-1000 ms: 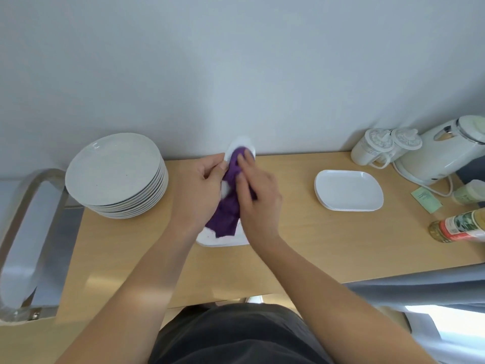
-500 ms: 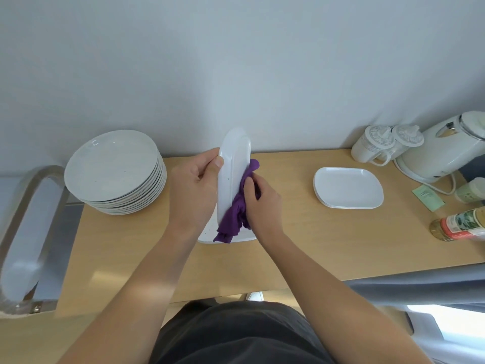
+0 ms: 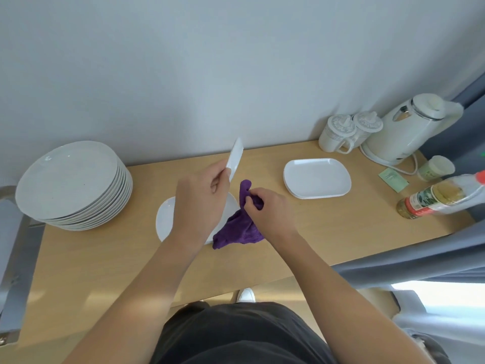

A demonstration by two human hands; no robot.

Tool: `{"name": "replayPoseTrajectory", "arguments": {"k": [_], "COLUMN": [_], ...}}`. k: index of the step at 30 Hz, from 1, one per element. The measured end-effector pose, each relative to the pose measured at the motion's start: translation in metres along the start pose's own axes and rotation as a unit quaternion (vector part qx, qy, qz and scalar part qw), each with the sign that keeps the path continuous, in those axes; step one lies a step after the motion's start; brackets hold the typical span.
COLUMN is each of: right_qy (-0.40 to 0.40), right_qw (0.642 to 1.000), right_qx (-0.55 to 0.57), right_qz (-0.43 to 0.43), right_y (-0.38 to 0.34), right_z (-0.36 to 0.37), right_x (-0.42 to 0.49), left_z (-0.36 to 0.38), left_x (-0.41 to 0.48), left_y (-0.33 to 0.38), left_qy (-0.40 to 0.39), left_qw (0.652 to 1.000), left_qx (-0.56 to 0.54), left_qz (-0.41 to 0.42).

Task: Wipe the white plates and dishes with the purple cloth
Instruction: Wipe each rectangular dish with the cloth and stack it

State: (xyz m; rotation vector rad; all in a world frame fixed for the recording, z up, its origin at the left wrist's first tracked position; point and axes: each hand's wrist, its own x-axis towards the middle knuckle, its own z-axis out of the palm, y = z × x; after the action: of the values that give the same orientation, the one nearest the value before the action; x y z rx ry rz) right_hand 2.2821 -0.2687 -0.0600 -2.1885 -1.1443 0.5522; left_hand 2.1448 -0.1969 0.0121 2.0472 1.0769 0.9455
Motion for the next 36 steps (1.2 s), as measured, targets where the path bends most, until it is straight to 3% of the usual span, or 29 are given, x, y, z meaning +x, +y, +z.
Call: {"name": "replayPoseTrajectory", "arguments": {"k": [5,12,18,20,23,26,29,32,36], "right_qy": [-0.025,0.060,0.071,0.081,0.111,0.148,0.172,0.182,0.178], "right_qw": [0.999,0.969,0.978,0.978,0.973,0.962,0.950,0.945,0.941], "right_qx": [0.034,0.233,0.174,0.172,0.174,0.180,0.199,0.203,0.216], "right_qz": [-0.016,0.054,0.088,0.089,0.107,0.140,0.170,0.178,0.191], "right_y": [0.013,-0.007,-0.011,-0.011,-0.006,0.005,0.017,0.026,0.051], "right_z": [-0.015,-0.038,-0.038,-0.037,-0.043,-0.050,-0.054,-0.058,-0.072], "right_x": [0.001,0.009,0.014,0.014,0.013,0.013,0.012,0.016,0.031], "left_z": [0.025,0.049,0.054,0.048,0.030,0.017,0.018,0.032,0.060], "left_x": [-0.011,-0.031,-0.037,-0.034,-0.024,-0.009,0.003,0.005,0.014], "left_y": [0.004,-0.012,-0.026,-0.035,-0.050,-0.073,-0.081,-0.075,-0.062], "left_qy": [-0.012,-0.026,-0.048,-0.061,-0.035,-0.028,-0.065,-0.078,-0.086], "left_qw": [0.989,0.963,0.958,0.973,0.995,0.993,0.982,0.975,0.972], "left_qx": [0.110,0.174,0.145,0.086,0.062,0.101,0.058,-0.022,-0.027], "left_qz": [0.097,0.203,0.244,0.205,0.070,-0.049,-0.170,-0.207,-0.215]}}
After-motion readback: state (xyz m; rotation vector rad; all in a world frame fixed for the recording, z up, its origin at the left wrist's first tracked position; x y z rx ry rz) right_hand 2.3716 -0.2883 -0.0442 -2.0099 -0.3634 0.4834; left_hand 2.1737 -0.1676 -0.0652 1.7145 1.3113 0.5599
